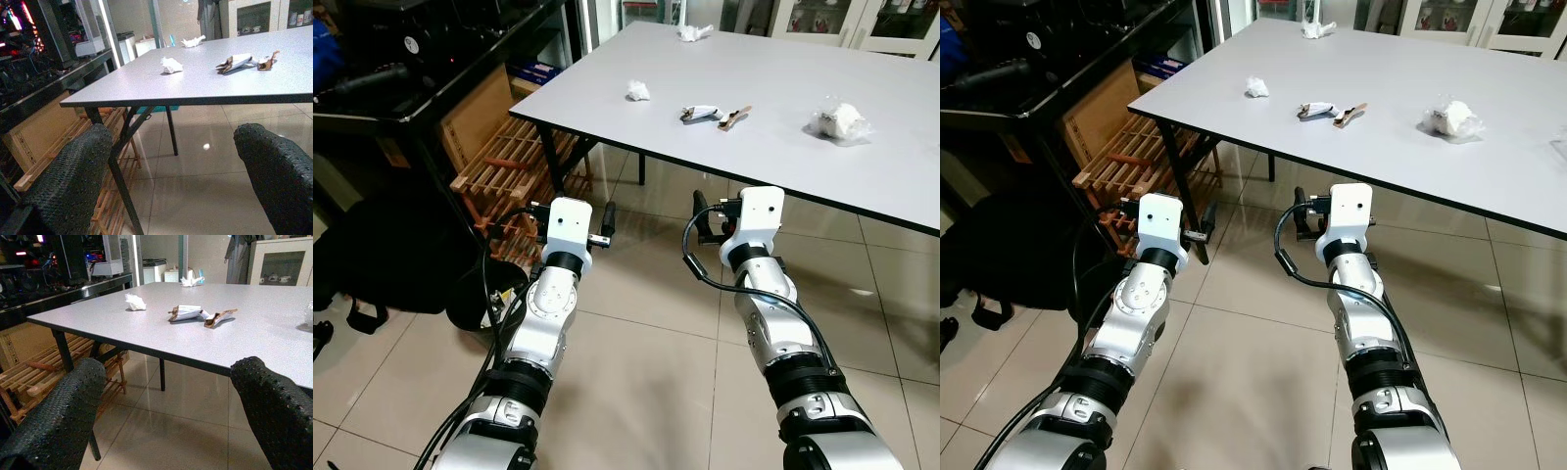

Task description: Picking trash to rubbish bin

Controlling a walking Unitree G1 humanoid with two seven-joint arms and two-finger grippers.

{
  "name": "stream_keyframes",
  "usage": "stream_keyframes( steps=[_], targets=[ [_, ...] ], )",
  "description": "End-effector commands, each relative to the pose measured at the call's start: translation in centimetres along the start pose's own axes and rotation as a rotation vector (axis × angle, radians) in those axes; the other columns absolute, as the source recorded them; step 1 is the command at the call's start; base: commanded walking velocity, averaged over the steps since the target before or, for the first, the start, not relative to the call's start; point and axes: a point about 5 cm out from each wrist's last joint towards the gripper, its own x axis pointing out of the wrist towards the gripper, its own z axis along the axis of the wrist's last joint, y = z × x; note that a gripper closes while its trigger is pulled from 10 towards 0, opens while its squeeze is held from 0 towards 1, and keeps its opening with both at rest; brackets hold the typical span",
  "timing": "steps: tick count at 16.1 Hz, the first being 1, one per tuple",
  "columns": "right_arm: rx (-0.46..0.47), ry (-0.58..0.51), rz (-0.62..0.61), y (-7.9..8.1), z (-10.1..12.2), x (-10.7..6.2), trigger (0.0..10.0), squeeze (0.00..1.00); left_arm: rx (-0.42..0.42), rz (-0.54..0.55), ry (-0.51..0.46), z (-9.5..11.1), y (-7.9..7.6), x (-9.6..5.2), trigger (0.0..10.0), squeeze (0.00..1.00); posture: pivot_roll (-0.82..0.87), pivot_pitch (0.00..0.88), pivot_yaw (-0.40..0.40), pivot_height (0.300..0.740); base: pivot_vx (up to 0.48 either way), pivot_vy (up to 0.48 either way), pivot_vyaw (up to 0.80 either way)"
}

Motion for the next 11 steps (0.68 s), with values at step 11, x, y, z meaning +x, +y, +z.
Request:
stream_keyframes(
  steps=[11],
  targets=[
    [0.016,0.007,0.003,0.12,-0.04,0.08,10.0,0.00,0.014,0.005,0.009,0.00,0.23,0.16,10.0,0.00,-0.05,0.059,0.071,0.740,0.296,0.000,-0.12]
  ],
)
